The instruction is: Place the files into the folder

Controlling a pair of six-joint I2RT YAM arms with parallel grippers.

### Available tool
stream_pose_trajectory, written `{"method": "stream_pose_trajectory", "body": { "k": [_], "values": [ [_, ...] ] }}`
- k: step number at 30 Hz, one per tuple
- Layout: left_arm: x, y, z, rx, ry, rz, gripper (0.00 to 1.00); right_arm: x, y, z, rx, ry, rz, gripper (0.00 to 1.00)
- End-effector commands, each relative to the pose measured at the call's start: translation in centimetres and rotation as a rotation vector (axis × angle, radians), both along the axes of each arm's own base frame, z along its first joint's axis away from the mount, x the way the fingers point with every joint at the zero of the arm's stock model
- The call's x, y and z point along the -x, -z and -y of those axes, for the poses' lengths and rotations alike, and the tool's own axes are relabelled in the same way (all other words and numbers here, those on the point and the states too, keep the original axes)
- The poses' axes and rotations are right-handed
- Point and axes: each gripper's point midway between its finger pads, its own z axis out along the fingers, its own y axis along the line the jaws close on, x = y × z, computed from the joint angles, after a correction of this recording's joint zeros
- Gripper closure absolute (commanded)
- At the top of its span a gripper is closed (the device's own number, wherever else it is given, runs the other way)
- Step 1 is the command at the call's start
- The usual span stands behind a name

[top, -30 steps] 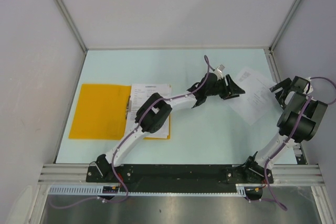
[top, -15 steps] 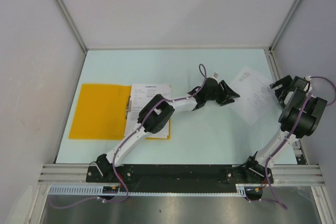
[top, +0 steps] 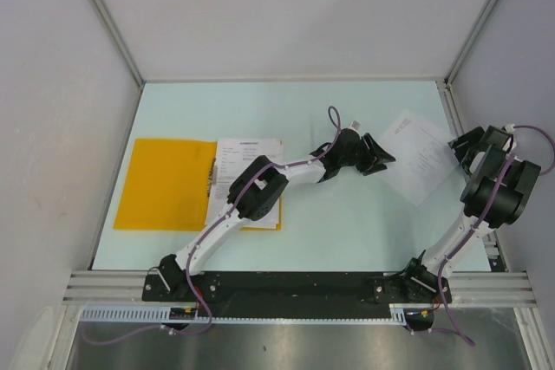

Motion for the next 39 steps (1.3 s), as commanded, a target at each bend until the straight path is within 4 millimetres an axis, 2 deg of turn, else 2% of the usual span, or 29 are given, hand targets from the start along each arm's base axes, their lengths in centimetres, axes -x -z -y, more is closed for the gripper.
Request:
{"method": "stream_pose_trajectory", "body": {
  "k": [1,6,11,14,18,20,22,24,27,30,31,32,33,34,35,37,38,39],
  "values": [
    [-0.3,-0.6,0.1,0.000,0.006,-0.002,0.46,-2.4,-3.7,-1.0,-0.037,-0.046,0.135,0.30],
    [-0.2,-0.6,0.1,0.001,0.015,0.000,0.46,-2.5,-4.2,-1.7,-0.016,-0.062,0.127,0.38],
    [-0.3,-0.7,-0.1,-0.003,0.019,0.004,0.46,-2.2,-5.9,-1.6,0.005,-0.056,0.137,0.46],
    [-0.4,-0.9,-0.1,0.001,0.019,0.008,0.46,-2.1,-6.3,-2.0,0.008,-0.058,0.131,0.51],
    [-0.3,-0.8,-0.1,0.001,0.021,0.007,0.46,-2.3,-5.5,-3.1,-0.028,-0.080,0.123,0.65],
    [-0.2,-0.7,-0.1,0.002,0.026,0.003,0.46,-2.3,-5.0,-3.3,-0.031,-0.083,0.110,0.66],
    [-0.3,-0.8,-0.2,0.002,0.025,0.004,0.46,-2.7,-4.8,-4.0,-0.048,-0.108,0.118,0.72],
    [-0.4,-0.8,-0.4,0.001,0.025,0.006,0.46,-3.0,-4.6,-4.4,-0.066,-0.126,0.131,0.83],
    [-0.5,-1.2,-0.6,0.000,0.051,0.046,0.45,-3.7,-5.1,-5.9,-0.073,-0.187,0.159,0.85],
    [-0.1,-3.4,-1.2,0.005,0.131,0.147,0.41,-4.3,-6.1,-8.1,-0.044,-0.293,0.182,0.96],
    [-0.1,-4.2,-1.6,0.000,0.146,0.183,0.37,-4.4,-7.1,-8.8,-0.026,-0.331,0.200,1.00],
    [-0.2,-7.8,-2.0,0.017,0.147,0.253,0.35,-4.7,-7.6,-10.0,0.016,-0.381,0.203,1.00],
    [-0.2,-8.0,-2.8,-0.018,0.161,0.316,0.34,-4.7,-7.9,-10.5,0.032,-0.402,0.201,1.00],
    [0.0,-8.8,-3.4,-0.043,0.170,0.340,0.31,-4.7,-9.5,-11.2,0.068,-0.428,0.223,1.00],
    [0.3,-12.9,-4.3,-0.032,0.170,0.407,0.31,-4.7,-9.8,-12.7,0.102,-0.479,0.213,1.00],
    [0.6,-15.0,-6.1,-0.103,0.191,0.484,0.30,-4.6,-11.2,-13.9,0.157,-0.498,0.211,1.00],
    [1.3,-18.1,-7.4,-0.099,0.191,0.526,0.30,-4.1,-12.9,-14.7,0.185,-0.509,0.223,1.00],
    [1.7,-19.8,-8.7,-0.106,0.196,0.571,0.30,-4.1,-14.0,-16.3,0.221,-0.539,0.232,1.00]
  ]
}}
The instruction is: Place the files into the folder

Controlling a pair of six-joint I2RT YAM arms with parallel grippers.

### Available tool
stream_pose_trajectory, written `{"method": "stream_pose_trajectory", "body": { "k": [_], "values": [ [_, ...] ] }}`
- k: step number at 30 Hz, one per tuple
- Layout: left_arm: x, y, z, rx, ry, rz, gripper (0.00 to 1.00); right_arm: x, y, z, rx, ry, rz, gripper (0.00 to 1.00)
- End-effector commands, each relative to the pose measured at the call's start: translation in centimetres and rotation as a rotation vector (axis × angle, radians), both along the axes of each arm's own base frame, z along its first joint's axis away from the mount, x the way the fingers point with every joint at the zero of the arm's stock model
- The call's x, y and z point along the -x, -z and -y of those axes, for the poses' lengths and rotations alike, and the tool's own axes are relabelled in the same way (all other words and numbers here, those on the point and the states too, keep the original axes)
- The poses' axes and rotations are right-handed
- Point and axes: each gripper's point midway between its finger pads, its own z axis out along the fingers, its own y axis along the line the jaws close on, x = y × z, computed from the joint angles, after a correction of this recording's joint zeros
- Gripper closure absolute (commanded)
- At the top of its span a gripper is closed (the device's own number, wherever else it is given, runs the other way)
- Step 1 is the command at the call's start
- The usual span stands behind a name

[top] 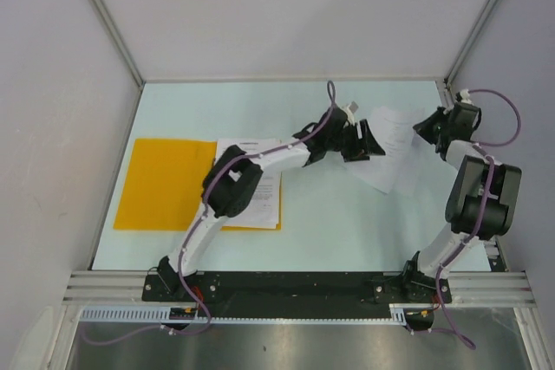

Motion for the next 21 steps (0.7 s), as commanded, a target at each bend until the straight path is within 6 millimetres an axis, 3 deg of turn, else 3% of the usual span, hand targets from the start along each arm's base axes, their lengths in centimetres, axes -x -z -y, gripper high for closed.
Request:
{"method": "stream_pose_trajectory", "body": {
  "k": [1,2,4,5,6,7,8,9,10,11,12,13,14,15,17,18,19,21],
  "values": [
    [1.4,-16.7,-5.1,0.051,0.063,0.353,0.30,-0.1,-8.8,-4.2,0.191,-0.121,0.166,1.00],
    [2.9,-19.5,-7.2,0.061,0.063,0.403,0.30,0.5,-11.2,-5.2,0.215,-0.139,0.210,1.00],
    [3.6,-20.5,-10.3,0.030,0.034,0.420,0.30,1.2,-13.5,-8.6,0.251,-0.193,0.252,1.00],
    [4.6,-19.5,-12.2,-0.006,0.030,0.415,0.30,2.2,-16.1,-10.1,0.276,-0.215,0.307,1.00],
    [5.4,-23.0,-14.8,0.025,-0.009,0.473,0.29,2.8,-17.2,-12.8,0.293,-0.268,0.338,1.00],
    [6.0,-23.9,-16.5,0.025,-0.025,0.495,0.29,3.6,-18.5,-14.9,0.296,-0.313,0.375,1.00],
    [6.8,-22.2,-18.2,-0.015,-0.032,0.492,0.28,4.9,-20.6,-16.6,0.297,-0.342,0.431,1.00],
    [7.9,-24.8,-21.1,-0.004,-0.070,0.539,0.28,6.1,-21.7,-20.1,0.294,-0.419,0.473,1.00],
    [8.2,-24.8,-22.7,-0.031,-0.099,0.550,0.28,7.0,-22.8,-21.8,0.295,-0.453,0.508,1.00],
    [8.7,-23.2,-24.2,-0.078,-0.106,0.553,0.27,7.9,-23.7,-23.4,0.295,-0.482,0.532,1.00],
    [9.9,-25.0,-27.0,-0.078,-0.150,0.588,0.27,9.0,-25.0,-24.9,0.286,-0.502,0.567,1.00],
    [9.9,-24.8,-28.6,-0.107,-0.191,0.601,0.27,10.5,-25.7,-28.1,0.250,-0.577,0.600,1.00],
    [10.3,-23.2,-30.7,-0.167,-0.215,0.591,0.27,11.6,-26.2,-29.9,0.215,-0.615,0.616,1.00],
    [11.3,-24.7,-32.8,-0.166,-0.271,0.633,0.26,13.4,-27.0,-32.9,0.150,-0.680,0.632,1.00],
    [11.3,-23.5,-37.0,-0.274,-0.394,0.635,0.24,15.5,-28.2,-36.7,0.063,-0.782,0.676,1.00],
    [12.5,-25.0,-39.1,-0.269,-0.464,0.680,0.23,16.0,-28.8,-38.5,0.029,-0.816,0.688,1.00],
    [12.1,-25.0,-41.7,-0.332,-0.574,0.691,0.22,18.6,-29.3,-41.6,-0.049,-0.909,0.692,1.00],
    [13.2,-25.1,-44.4,-0.384,-0.652,0.706,0.18,20.4,-30.0,-45.0,-0.150,-1.005,0.716,1.00]
  ]
}}
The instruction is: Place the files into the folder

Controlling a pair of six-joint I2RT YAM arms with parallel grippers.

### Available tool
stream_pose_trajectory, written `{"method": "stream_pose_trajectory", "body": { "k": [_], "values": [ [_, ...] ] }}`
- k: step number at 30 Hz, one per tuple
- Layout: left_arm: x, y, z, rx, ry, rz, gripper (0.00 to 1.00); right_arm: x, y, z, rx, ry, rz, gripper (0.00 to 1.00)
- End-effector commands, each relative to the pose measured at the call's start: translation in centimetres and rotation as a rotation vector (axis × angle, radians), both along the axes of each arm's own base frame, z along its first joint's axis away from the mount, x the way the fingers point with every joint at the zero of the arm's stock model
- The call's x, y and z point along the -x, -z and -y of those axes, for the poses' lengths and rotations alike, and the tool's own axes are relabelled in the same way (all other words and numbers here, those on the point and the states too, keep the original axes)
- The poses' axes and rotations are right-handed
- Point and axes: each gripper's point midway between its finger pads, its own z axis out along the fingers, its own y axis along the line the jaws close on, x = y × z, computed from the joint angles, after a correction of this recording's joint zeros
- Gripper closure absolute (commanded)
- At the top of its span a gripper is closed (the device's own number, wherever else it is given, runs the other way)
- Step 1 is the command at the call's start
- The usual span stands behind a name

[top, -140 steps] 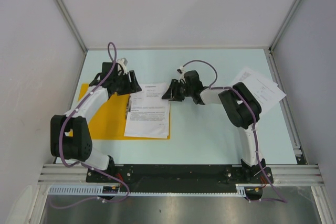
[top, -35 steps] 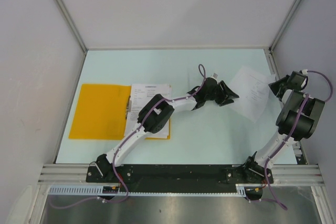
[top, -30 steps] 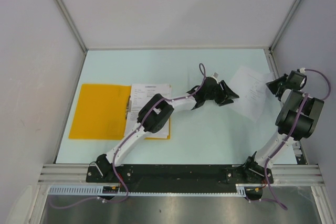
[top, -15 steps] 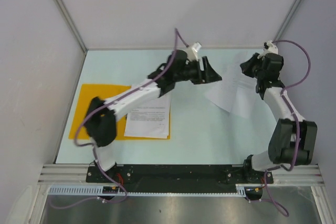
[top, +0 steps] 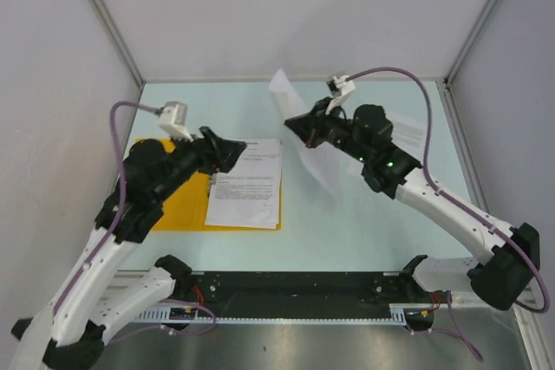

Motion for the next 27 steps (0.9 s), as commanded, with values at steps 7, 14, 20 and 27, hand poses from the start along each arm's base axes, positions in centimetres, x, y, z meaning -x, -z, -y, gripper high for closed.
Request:
{"method": "stream_pose_trajectory", "body": {
  "k": [7,14,20,27],
  "values": [
    [3.9,-0.8,-13.5,-0.167,-0.494,0.111,0.15,5.6,-2.7,-10.6,-0.357,-0.436,-0.285,1.00],
    [3.1,-0.4,-12.7,-0.179,-0.472,0.102,0.15,0.0,6.4,-8.4,-0.376,-0.355,-0.592,1.00],
    [1.7,0.8,-10.9,-0.180,-0.422,0.080,0.14,-5.5,13.8,-6.8,-0.387,-0.324,-0.700,1.00],
    [0.6,2.8,-10.0,-0.220,-0.394,0.047,0.14,-8.8,21.1,-6.0,-0.347,-0.215,-0.782,1.00]
  ]
}}
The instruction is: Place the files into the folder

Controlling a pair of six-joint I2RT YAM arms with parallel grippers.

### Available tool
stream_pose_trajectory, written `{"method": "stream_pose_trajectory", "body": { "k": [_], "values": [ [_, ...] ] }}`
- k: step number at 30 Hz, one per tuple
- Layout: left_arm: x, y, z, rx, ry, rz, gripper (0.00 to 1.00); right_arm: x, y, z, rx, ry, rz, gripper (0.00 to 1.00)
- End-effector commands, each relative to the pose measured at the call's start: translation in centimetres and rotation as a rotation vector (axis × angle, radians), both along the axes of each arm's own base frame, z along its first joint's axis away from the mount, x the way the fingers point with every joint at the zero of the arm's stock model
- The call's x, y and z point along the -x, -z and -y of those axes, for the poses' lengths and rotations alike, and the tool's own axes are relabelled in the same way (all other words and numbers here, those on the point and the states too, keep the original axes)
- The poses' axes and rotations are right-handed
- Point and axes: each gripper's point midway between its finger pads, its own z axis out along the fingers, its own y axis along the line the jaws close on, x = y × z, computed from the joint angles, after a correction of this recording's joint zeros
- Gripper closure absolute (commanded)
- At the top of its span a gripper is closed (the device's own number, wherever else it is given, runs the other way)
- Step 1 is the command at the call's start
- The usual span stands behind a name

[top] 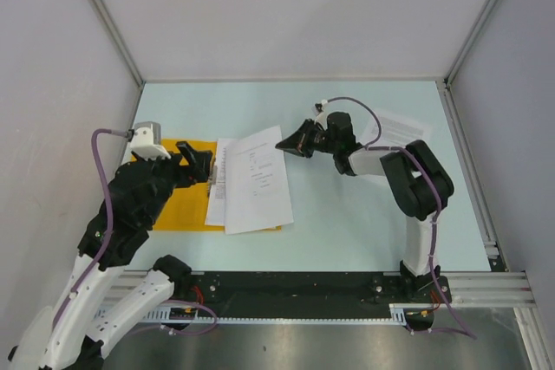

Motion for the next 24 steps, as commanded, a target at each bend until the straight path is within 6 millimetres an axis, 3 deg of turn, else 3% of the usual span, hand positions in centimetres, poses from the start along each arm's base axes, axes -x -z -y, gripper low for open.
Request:
{"method": "stream_pose_trajectory", "body": {
  "k": [1,3,7,15,24],
  "values": [
    [-0.8,0.1,0.6,-0.014,0.022,0.018,0.14,-1.1,0.2,-0.4,-0.022,0.001,0.062,1.00],
    [-0.9,0.5,0.8,-0.015,0.026,0.009,0.14,-1.7,2.1,-0.1,0.015,0.033,0.043,1.00],
    [-1.0,1.0,1.3,-0.005,0.045,0.005,0.14,-2.5,3.5,0.1,0.027,0.066,0.036,1.00],
    [-1.1,2.3,2.0,0.011,0.073,-0.020,0.14,-3.6,4.3,0.0,0.031,0.163,-0.012,1.00],
    [-0.7,1.5,1.5,-0.004,0.068,0.002,0.14,-3.1,5.0,-1.0,0.027,0.160,-0.036,1.00]
  ]
}}
